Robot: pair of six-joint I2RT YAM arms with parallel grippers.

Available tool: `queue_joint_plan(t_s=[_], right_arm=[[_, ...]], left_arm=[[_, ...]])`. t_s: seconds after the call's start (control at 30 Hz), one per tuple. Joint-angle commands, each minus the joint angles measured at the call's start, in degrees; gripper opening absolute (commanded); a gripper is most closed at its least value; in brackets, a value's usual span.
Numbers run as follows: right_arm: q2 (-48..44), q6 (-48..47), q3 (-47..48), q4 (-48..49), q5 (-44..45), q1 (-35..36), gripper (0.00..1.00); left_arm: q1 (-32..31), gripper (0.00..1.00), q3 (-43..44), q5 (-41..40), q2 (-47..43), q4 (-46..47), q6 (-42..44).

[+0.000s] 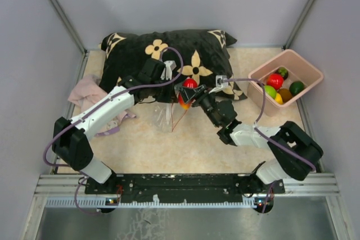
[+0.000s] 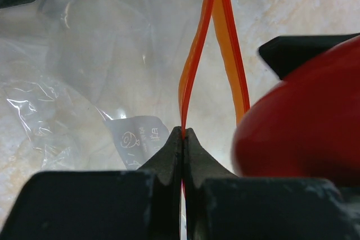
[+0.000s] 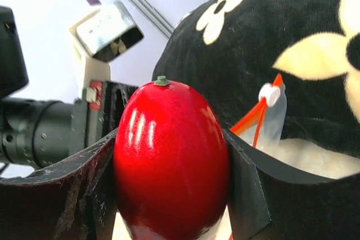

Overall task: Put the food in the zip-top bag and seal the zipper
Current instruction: Place the fake fruit in the zipper food storage bag.

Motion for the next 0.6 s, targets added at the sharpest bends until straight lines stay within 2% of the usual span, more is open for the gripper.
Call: queue_joint_plan(t_s=[0.0, 0.57], right_arm=[[2.28, -2.43, -2.48, 14.12, 3.33, 1.15, 0.25], [7.21, -8.68, -12.87, 30.11, 5.16, 1.76, 0.25]], left_arm=[[-0.68, 0.0, 1.48, 3.95, -0.96, 3.98, -2.61], [-1.09, 0.0, -1.82, 8.89, -4.73, 10.6, -7.89]])
